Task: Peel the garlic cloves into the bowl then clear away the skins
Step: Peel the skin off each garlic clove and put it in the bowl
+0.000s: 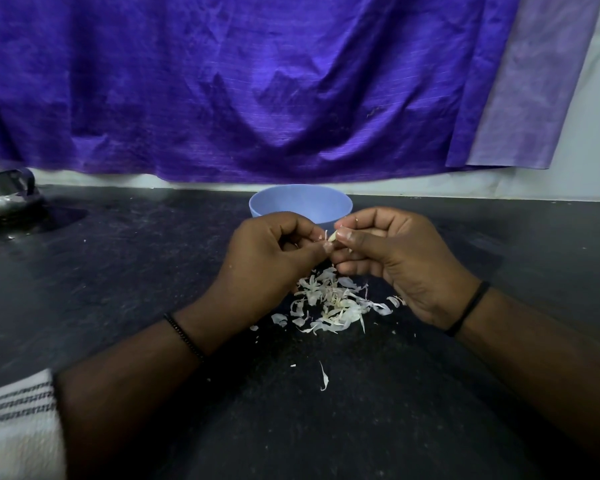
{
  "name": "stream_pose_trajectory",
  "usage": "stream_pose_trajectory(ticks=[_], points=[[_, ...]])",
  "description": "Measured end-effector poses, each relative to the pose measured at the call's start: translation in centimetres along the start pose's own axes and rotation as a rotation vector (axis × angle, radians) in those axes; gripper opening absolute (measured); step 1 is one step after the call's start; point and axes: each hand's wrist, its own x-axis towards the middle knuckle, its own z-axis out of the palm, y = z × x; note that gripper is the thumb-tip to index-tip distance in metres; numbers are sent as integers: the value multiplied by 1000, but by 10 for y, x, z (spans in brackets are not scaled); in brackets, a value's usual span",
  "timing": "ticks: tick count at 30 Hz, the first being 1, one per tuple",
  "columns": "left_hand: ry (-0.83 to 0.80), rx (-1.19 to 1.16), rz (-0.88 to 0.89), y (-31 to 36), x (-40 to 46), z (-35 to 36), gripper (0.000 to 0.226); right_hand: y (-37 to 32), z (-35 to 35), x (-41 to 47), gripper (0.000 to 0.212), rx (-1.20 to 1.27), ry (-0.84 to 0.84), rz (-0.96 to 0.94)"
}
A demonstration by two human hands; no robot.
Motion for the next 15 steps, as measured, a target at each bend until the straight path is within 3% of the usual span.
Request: stream_pose_trajectory(ticks=[7,15], points=[[43,53,47,1,0,1,3,1,1,-1,22,-4,-33,-15],[69,110,80,-1,1,-1,8,0,3,-2,8,-87,-27,-76]])
